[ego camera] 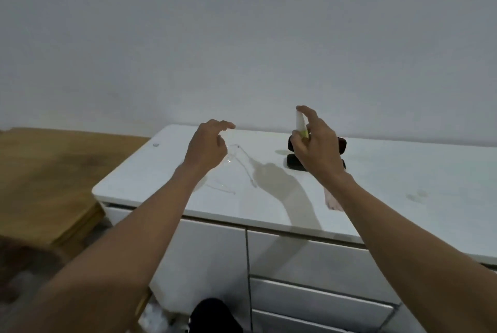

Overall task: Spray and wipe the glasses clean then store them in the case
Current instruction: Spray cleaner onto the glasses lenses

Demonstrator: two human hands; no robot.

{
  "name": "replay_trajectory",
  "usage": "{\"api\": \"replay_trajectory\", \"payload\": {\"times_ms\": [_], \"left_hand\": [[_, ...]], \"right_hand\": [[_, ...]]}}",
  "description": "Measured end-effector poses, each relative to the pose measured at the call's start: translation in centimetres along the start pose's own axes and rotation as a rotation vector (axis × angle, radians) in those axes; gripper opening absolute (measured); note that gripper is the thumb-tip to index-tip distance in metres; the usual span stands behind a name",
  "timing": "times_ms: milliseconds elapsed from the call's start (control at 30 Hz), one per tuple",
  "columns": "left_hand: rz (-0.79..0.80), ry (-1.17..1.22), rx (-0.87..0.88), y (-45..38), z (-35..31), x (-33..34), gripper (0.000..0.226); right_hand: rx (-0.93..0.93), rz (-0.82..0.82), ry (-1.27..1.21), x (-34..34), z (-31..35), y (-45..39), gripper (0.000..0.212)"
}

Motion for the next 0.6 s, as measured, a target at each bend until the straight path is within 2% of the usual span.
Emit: {"api": "replay_trajectory", "payload": {"times_ms": [167,300,500,600], "left_hand": [[0.043,-0.055,-0.130,3.3,5.7,-2.2,0.064],[0.072,-0.035,-0.113,5.3,8.6,-1.9,0.051],[-0.023,0.079,-0.112,5.8,9.8,-0.7,0.029],[-0.069,0.037,-0.050,5.5,10.0,-0.1,0.021]], "right_hand": [[-0.007,0.112,-0.086,5.0,2.3,0.0,0.051],[0.000,0.172,-0.095,7.3,2.6,0.3,0.054],[0.027,0.212,-0.078,8.7,1.8,0.6,0.052],[0.062,0.205,-0.058,8.5,1.1,0.6,0.054]]}}
Point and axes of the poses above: each hand's wrist, its own y-axis away from the middle knuckle, its own x-axis out of the palm, z = x × y, the point moved 4 cm from there along -y, towards the middle knuckle, and after that the axes turned 9 degrees about z, right-handed, at the moved point
